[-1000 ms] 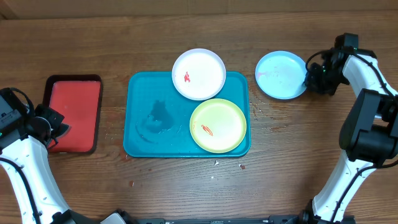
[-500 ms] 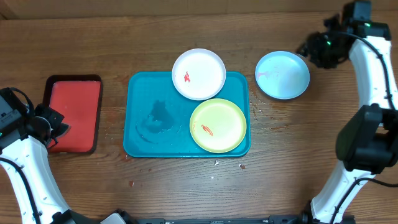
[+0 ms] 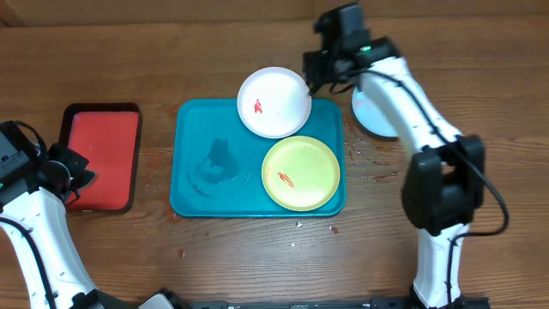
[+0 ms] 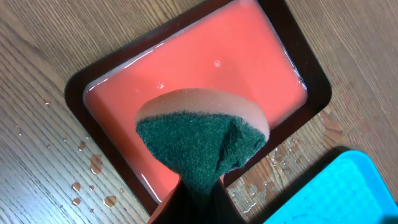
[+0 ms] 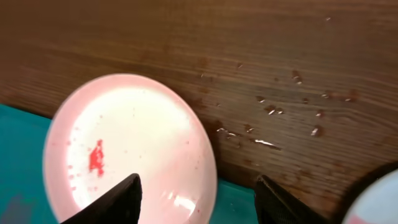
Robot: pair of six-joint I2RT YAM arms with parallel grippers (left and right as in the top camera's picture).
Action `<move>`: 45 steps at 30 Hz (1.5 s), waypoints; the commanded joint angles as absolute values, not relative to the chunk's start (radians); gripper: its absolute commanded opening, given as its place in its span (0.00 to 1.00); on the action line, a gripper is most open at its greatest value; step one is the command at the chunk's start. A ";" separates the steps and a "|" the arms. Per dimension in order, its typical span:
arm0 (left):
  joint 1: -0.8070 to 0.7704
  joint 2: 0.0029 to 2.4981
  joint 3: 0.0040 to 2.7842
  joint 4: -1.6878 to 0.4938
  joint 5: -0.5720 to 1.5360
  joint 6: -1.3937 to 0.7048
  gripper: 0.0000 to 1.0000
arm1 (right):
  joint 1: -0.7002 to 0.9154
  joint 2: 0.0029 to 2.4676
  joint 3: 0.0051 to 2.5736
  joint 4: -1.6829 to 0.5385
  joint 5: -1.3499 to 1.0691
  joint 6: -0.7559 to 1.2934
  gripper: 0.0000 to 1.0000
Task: Clean dirty plates on tray and stack at the side
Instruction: 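Move the right gripper to the white plate rim and grasp it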
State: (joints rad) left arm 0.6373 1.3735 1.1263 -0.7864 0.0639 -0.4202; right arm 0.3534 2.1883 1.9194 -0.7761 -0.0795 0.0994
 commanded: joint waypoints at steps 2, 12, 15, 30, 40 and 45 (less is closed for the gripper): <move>0.641 1.368 1.135 -0.784 0.073 -0.434 0.04 | 0.401 2.270 1.930 -0.759 0.089 0.085 0.59; 0.641 1.368 1.135 -0.786 0.079 -0.434 0.04 | 0.414 2.317 1.929 -0.752 0.104 0.078 0.55; 0.641 1.368 1.135 -0.786 0.079 -0.434 0.04 | 0.414 2.318 1.927 -0.756 0.104 0.078 0.48; 0.641 1.368 1.135 -0.786 0.080 -0.434 0.04 | 0.414 2.318 1.871 -0.717 0.088 0.082 0.35; 0.641 1.368 1.135 -0.785 0.080 -0.434 0.04 | 0.421 2.317 1.892 -0.744 0.021 0.082 0.04; 0.641 1.369 1.135 -0.785 0.079 -0.434 0.04 | 0.455 2.317 1.962 -0.825 -0.067 0.081 0.04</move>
State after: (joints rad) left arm 0.6373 1.3735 1.1263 -0.7887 0.0708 -0.4202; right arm 0.4240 2.3199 1.8988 -0.7967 -0.0006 0.0826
